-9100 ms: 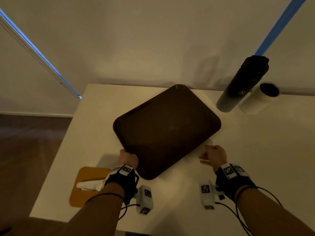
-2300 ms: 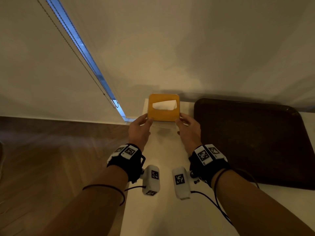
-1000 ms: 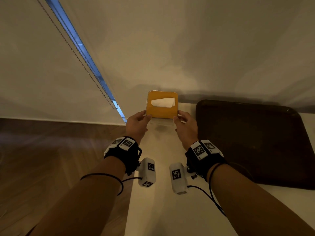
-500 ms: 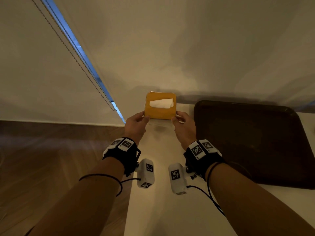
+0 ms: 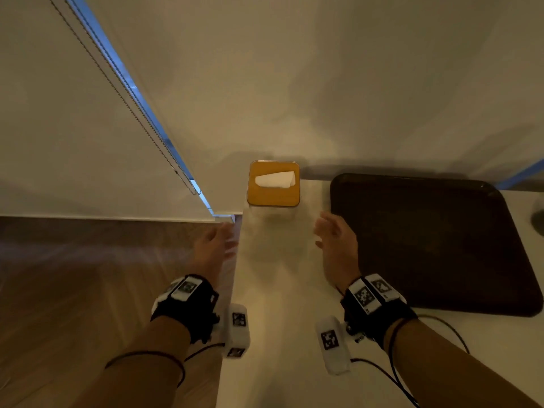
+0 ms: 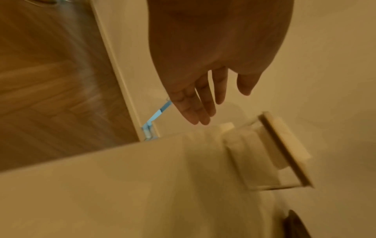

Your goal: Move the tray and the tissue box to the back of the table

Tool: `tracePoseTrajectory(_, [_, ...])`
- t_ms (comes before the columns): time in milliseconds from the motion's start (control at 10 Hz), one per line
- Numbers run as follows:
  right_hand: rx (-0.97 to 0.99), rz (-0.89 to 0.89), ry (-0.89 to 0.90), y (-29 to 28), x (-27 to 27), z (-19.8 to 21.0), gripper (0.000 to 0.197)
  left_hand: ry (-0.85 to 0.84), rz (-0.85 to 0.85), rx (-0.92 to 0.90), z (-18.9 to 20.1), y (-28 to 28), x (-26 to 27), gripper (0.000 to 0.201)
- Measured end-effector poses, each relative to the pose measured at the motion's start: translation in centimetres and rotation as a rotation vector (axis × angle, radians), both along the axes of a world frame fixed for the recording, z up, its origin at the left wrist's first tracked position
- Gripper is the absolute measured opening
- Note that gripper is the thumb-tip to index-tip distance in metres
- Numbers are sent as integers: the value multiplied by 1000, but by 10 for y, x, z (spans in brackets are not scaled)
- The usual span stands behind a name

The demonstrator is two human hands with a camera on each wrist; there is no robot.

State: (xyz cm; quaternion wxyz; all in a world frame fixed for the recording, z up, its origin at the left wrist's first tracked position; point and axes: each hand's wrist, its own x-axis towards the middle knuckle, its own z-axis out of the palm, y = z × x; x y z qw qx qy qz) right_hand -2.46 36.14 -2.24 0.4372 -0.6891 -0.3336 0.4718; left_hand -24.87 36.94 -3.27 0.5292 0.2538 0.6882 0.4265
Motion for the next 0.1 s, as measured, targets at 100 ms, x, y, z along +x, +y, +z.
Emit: tracePoseTrajectory(100, [-67,-29,21,-50,28,0,10,19,24,-82,-7,-55,-25,22])
